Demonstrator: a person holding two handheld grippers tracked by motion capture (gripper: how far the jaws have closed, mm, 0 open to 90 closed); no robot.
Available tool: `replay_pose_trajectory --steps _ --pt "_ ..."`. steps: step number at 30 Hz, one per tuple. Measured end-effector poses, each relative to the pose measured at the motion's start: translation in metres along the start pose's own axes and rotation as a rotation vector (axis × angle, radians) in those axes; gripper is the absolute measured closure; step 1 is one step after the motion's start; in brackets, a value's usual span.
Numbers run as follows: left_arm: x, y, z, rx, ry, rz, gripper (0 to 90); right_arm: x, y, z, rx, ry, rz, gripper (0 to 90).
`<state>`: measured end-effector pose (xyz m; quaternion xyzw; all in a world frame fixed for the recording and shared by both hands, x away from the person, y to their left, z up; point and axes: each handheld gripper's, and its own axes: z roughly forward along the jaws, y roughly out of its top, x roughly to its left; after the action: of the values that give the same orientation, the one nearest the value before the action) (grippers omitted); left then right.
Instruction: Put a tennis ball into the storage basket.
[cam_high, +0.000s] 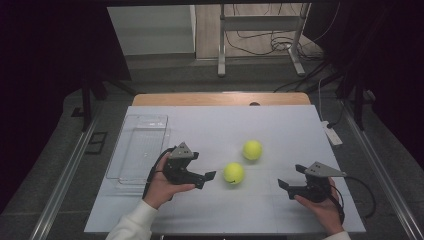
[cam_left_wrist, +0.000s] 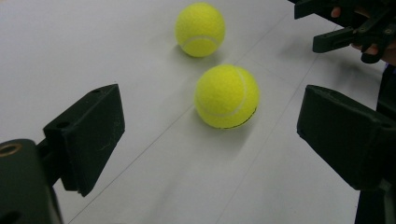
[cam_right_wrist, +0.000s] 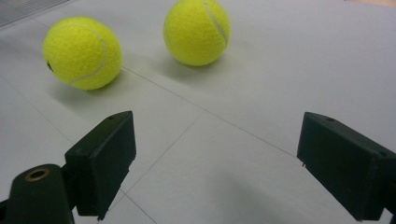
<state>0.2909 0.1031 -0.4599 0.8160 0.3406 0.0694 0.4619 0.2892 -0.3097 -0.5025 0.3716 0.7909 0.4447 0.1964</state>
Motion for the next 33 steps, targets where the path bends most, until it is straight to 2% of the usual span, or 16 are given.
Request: replay_pose_trajectory --steps 17,33 --pt "-0.006 0.008 0.013 0.013 -0.027 0.015 8.6 0.000 0.000 0.001 0.003 -0.001 -0.002 12.3" --pt "-0.014 0.018 0.031 0.022 -0.056 0.046 8.5 0.001 0.000 0.002 0.003 -0.002 -0.007 12.3"
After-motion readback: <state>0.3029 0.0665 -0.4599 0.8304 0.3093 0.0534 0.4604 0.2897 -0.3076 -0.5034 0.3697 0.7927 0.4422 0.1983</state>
